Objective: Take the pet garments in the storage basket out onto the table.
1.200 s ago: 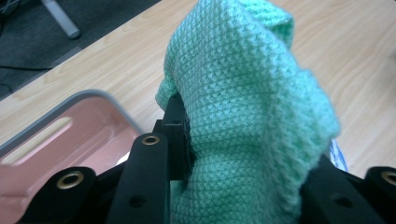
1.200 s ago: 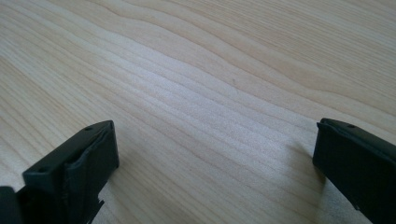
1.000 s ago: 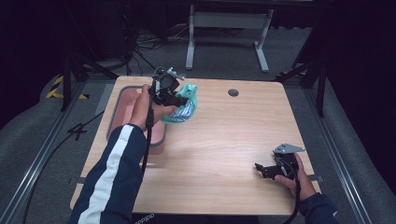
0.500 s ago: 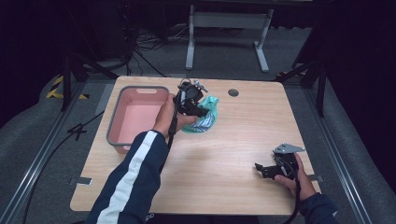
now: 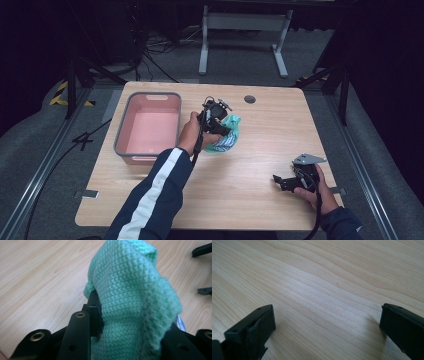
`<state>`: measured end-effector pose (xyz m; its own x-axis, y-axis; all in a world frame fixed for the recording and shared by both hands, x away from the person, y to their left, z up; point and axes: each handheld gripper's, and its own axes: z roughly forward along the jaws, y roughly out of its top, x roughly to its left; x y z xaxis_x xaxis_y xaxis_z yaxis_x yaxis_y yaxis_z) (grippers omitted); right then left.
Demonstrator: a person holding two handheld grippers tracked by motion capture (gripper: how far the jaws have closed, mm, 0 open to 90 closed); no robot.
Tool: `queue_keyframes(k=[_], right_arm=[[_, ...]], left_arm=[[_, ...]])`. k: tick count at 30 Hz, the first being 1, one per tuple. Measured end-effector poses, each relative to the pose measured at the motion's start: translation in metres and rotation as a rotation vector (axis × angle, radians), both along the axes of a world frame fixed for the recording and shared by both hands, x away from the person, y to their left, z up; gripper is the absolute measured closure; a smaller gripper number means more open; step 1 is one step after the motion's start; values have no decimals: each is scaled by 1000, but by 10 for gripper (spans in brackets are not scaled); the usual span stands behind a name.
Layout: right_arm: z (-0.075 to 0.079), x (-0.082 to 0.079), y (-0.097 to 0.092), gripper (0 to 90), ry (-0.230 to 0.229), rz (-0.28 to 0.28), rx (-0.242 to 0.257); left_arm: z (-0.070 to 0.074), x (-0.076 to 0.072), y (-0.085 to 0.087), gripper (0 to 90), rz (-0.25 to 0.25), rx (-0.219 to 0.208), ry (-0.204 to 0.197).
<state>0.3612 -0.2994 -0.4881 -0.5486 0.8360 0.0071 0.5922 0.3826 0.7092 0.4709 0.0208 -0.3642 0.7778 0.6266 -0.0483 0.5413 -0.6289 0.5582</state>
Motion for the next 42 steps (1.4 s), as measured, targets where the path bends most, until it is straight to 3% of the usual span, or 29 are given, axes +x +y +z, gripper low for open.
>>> queue_keyframes(k=[9, 17, 22, 25, 32, 42], right_arm=[[0, 0, 0, 5, 0, 0, 0], [0, 0, 0, 5, 0, 1, 0], [0, 0, 0, 5, 0, 1, 0], [0, 0, 0, 5, 0, 2, 0], [0, 0, 0, 5, 0, 2, 0], [0, 0, 0, 5, 0, 1, 0]], left_arm=[[-35, -1, -7, 657, 35, 26, 55], [-58, -3, -11, 638, 57, 40, 66], [-67, -4, -12, 595, 56, 45, 88], [-73, -3, -14, 507, 68, 51, 92], [-75, -6, -18, 374, 82, 52, 87], [-68, -10, -16, 279, 67, 27, 65]])
